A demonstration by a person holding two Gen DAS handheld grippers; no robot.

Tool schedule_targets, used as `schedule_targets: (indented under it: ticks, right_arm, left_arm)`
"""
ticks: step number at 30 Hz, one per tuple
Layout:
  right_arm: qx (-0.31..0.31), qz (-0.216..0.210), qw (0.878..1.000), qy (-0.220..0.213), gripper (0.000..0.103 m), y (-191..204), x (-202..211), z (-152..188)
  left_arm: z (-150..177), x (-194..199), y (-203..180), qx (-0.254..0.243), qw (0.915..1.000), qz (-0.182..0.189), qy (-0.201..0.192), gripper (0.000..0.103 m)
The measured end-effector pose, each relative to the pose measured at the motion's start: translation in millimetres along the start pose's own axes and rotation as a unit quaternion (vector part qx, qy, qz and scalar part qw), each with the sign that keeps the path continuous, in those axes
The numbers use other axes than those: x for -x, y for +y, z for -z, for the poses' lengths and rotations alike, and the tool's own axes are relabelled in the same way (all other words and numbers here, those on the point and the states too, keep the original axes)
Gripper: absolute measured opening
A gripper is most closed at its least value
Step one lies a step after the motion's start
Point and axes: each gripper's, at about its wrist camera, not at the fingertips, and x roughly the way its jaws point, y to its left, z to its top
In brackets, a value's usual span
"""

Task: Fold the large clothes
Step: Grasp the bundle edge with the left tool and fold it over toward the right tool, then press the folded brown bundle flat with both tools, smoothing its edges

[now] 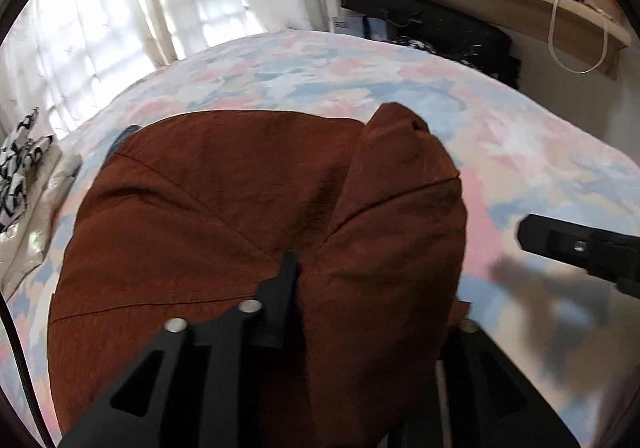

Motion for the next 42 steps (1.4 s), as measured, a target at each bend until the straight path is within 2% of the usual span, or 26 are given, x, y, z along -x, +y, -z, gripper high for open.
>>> schedule_targets:
  ticks: [1, 3, 4, 5, 6, 8, 10, 13, 18, 21, 23, 26, 28, 30, 31, 32, 36, 38, 39, 42]
  right_arm:
    - [0.001, 0.002, 1.0, -0.002, 0.007, 1, 1, 0]
    - [0.002, 0.0, 1.0, -0.002, 0.007, 2, 3, 1]
    - [0.001, -0.002, 1.0, -0.001, 0.007, 3, 5, 1]
    - [0.0, -0.003, 1.0, 0.0, 0.01, 4, 6, 2]
    - [0.0, -0.005, 1.0, 0.003, 0.015, 4, 7, 1]
    - [-0.004, -0.01, 1.0, 0.005, 0.041, 4, 11, 0]
    - [-0.008, -0.018, 1.0, -0.001, 0.046, 6, 20, -1]
    - [-0.011, -0.038, 0.999, -0.002, 0.047, 12, 30, -7]
    - [0.008, -0.077, 0.997, 0.005, 0.051, 37, 31, -22]
    - [0.026, -0.085, 0.996, 0.031, 0.051, 56, 14, -30]
    - [0.037, -0.082, 0.995, 0.048, 0.051, 66, 1, -32]
    - [0.05, -0.051, 0.995, 0.075, 0.051, 76, -25, -33]
    - [0.045, -0.036, 0.994, 0.092, 0.051, 76, -41, -33]
    - [0.046, -0.031, 0.994, 0.093, 0.036, 74, -47, -33]
    - [0.054, -0.028, 0.994, 0.093, 0.023, 75, -48, -33]
    - [0.061, -0.029, 0.994, 0.089, 0.019, 76, -47, -34]
    - [0.08, -0.077, 0.993, 0.029, 0.015, 83, -18, -35]
    - [0.083, -0.078, 0.993, 0.005, 0.015, 78, -8, -34]
    - [0.082, -0.075, 0.994, 0.006, 0.015, 76, -9, -33]
    - [0.074, -0.026, 0.996, 0.043, 0.014, 56, -35, -18]
  left_arm:
    - [0, 4, 0, -0.002, 1.0, 0.007, 0.001, 0.036]
    - [2, 13, 0, -0.002, 0.9996, 0.027, 0.003, 0.062]
    - [4, 21, 0, 0.004, 0.9991, 0.042, 0.0, 0.079]
    - [5, 29, 2, 0.009, 0.9985, 0.055, -0.006, 0.088]
    - [5, 36, 1, 0.011, 0.9979, 0.063, -0.01, 0.089]
    - [6, 53, 3, 0.01, 0.9961, 0.086, -0.015, 0.09]
    - [9, 73, 9, 0.019, 0.9953, 0.092, -0.022, 0.09]
    - [13, 96, 29, 0.046, 0.9948, 0.087, -0.028, 0.09]
    - [22, 113, 89, 0.11, 0.9928, 0.045, -0.019, 0.088]
    - [32, 110, 131, 0.162, 0.9865, 0.021, -0.006, 0.074]
    - [39, 103, 153, 0.198, 0.9797, 0.034, 0.009, 0.061]
    - [50, 90, 173, 0.232, 0.9713, 0.038, 0.035, 0.054]
    - [55, 81, 180, 0.247, 0.9667, 0.054, 0.041, 0.054]
    - [51, 79, 180, 0.247, 0.9666, 0.057, 0.04, 0.054]
    - [48, 79, 178, 0.24, 0.9683, 0.055, 0.039, 0.054]
    - [45, 77, 176, 0.235, 0.9696, 0.056, 0.039, 0.054]
    - [41, 72, 164, 0.201, 0.9777, 0.05, 0.036, 0.054]
    - [43, 71, 158, 0.188, 0.9806, 0.045, 0.035, 0.054]
    - [46, 69, 155, 0.181, 0.982, 0.041, 0.034, 0.054]
    - [53, 65, 144, 0.152, 0.988, 0.021, 0.022, 0.055]
